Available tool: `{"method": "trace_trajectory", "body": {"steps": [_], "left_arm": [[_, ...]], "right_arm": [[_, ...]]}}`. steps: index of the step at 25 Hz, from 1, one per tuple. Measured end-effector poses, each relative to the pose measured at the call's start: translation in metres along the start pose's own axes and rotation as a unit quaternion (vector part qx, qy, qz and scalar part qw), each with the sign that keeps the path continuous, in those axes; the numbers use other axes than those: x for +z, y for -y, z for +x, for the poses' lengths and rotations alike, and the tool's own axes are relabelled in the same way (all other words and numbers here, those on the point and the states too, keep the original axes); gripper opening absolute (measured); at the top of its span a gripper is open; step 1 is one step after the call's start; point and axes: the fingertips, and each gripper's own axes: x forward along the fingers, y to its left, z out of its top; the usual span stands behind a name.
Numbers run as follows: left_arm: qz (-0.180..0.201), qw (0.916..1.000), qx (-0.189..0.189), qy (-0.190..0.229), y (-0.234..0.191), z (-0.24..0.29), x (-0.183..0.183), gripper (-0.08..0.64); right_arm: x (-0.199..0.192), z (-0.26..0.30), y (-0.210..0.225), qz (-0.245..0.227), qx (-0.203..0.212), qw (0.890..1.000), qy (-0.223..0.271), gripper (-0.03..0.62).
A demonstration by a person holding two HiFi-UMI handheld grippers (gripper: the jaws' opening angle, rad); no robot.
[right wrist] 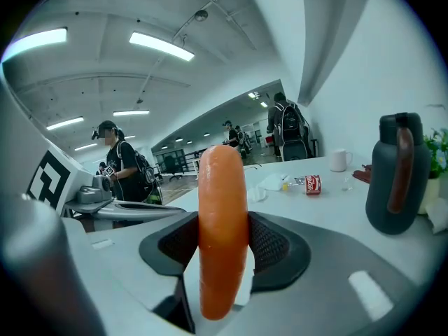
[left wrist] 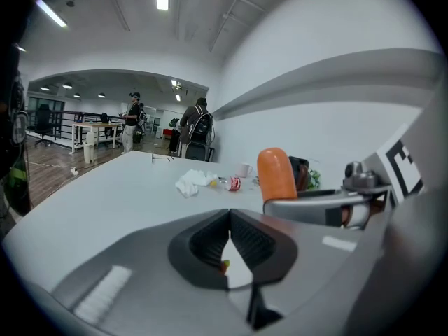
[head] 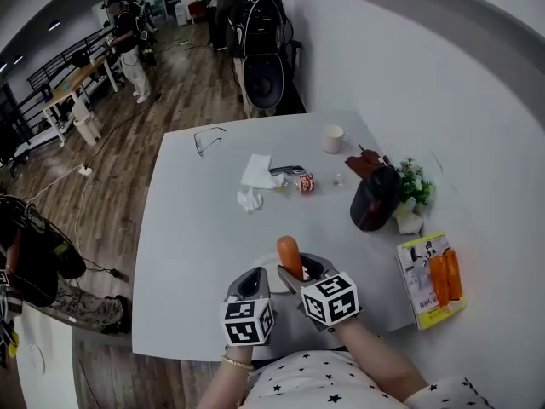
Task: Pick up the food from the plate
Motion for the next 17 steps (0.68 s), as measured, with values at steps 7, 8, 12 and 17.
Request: {"method": "trace_trajectory", "body": {"steps": [7, 8, 12, 17], "left_arm": [[-0.007, 1.0, 0.002, 0.003, -0.0007, 0.0011, 0.0036, 0.008], [-0.008, 1.0, 0.003, 0.003, -0.0014, 0.0012, 0.0039, 0.008], [-0.009, 0.9999, 0.003, 0.002, -0.0014, 0.0017, 0.0036, 0.008], [-0.011, 0.9999, 0.004, 0.006, -0.0009, 0.002, 0.0034, 0.008]], "right_arm": [[-0.0002, -0.0015, 0.0002, 0.0, -0.001, 1.0, -0.001, 0.213], [0.0005, -0.0016, 0.0001, -0.001, -0.001, 1.0, 0.0, 0.213], [0.0026, -0.0024, -0.0004, 0.001, -0.001, 1.0, 0.002, 0.213], [0.0035, -0.0019, -0.0011, -0.001, 0.001, 1.0, 0.005, 0.213]]}}
